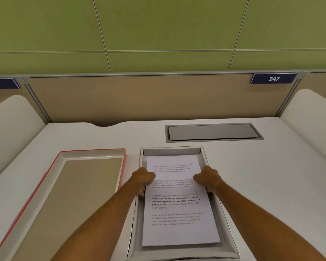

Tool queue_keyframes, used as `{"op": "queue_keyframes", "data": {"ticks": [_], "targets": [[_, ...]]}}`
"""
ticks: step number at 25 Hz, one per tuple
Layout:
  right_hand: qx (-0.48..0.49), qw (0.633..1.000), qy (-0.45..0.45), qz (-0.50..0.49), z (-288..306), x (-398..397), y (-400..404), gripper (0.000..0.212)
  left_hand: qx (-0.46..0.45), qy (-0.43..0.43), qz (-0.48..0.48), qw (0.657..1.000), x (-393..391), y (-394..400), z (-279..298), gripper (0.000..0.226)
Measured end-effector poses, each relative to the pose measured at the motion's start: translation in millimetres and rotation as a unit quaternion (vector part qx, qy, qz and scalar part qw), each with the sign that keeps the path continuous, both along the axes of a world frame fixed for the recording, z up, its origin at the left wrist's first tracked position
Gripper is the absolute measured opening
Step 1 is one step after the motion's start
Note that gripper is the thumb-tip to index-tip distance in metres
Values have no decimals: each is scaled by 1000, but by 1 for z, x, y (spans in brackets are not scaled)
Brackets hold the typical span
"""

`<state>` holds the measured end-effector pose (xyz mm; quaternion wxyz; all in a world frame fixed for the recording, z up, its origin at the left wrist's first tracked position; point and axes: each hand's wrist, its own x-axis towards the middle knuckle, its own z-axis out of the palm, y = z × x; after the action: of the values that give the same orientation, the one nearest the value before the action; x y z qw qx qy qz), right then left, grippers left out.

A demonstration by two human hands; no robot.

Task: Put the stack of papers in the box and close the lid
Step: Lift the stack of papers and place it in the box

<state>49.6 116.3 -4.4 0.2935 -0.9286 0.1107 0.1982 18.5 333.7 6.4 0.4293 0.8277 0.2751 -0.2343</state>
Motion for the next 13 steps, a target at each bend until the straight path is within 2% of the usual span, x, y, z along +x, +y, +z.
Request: {"op": "queue_keyframes", "data": {"ticks": [3, 7, 13], "targets": [[53, 998, 5, -36, 1, 9, 6, 43, -83, 34, 55, 994, 8, 2, 7, 65], [69, 996, 1, -58, -4, 17, 11, 46, -136, 26, 92, 986, 12, 0, 8, 76], [156, 982, 52, -89, -4, 19, 2, 77, -201, 51, 100, 973, 8, 4, 14, 96]]}}
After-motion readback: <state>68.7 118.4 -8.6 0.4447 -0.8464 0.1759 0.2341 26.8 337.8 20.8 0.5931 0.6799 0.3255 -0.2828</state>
